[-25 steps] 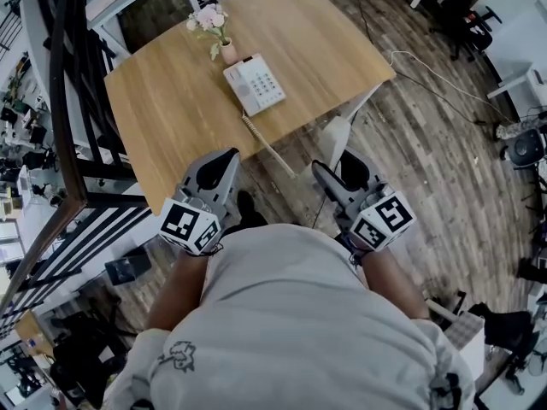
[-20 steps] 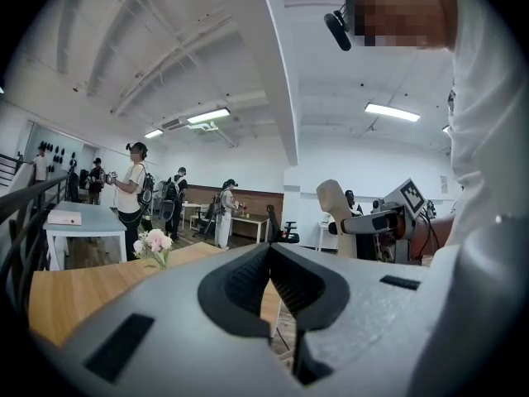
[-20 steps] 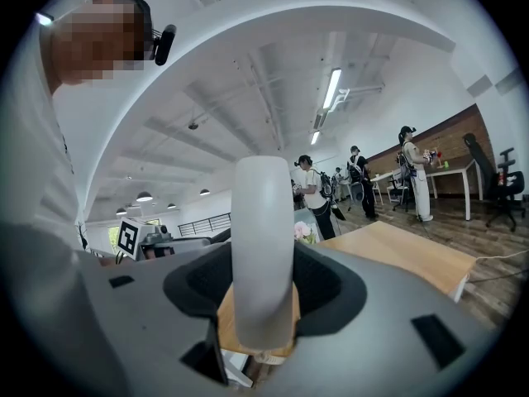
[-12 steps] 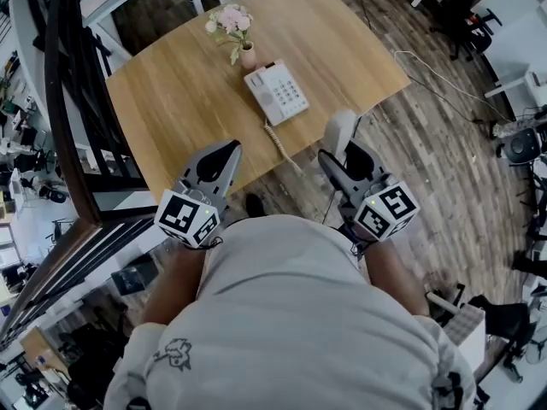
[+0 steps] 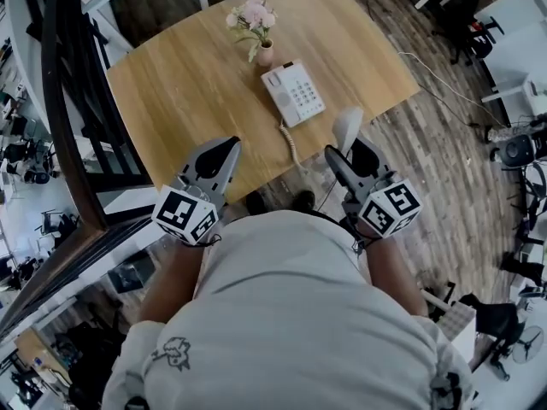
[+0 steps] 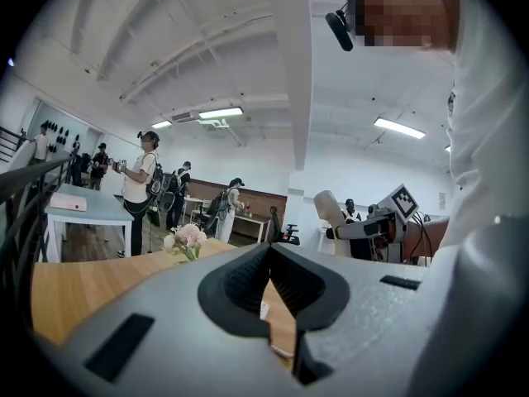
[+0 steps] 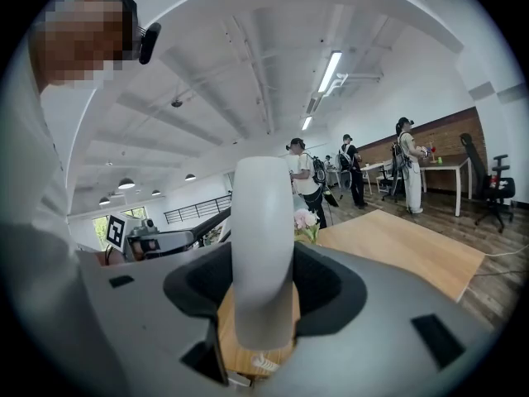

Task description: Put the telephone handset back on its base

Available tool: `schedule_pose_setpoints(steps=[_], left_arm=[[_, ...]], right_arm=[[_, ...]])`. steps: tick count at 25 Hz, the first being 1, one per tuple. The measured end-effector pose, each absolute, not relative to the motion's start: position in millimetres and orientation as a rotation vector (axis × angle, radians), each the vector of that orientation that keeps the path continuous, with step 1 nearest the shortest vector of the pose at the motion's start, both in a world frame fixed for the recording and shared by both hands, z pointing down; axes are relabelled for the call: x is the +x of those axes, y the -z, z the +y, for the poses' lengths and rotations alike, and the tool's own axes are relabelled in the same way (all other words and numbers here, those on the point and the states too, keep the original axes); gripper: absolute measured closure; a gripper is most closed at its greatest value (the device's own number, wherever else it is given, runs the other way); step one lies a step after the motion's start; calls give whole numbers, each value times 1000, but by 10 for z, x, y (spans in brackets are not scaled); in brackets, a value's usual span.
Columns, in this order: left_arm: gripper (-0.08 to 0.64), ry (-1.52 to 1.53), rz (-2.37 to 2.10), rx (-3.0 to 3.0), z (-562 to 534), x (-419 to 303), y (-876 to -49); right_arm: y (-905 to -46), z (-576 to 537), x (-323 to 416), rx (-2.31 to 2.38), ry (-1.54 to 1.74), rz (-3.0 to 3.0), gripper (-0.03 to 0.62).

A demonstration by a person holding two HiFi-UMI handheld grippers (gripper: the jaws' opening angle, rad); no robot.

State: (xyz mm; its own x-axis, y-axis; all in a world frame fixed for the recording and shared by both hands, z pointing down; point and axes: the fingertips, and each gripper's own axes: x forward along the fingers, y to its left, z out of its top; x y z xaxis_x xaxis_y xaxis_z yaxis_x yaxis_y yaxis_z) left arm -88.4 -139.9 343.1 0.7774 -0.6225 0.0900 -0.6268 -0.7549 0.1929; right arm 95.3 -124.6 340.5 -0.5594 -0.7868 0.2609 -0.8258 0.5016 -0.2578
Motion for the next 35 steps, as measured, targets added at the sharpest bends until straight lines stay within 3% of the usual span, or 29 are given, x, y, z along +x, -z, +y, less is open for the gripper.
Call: schedule_pose_setpoints(steps=[18, 35], left_arm=[[554, -71, -1078, 2673, -1641, -1005, -3644], [554, -170, -1126, 2535, -2271, -753, -4136]], right_arm=[[-3688, -1861, 899, 1324, -579, -2604, 365], [-4486, -2772, 847, 1097, -714, -2517, 365]])
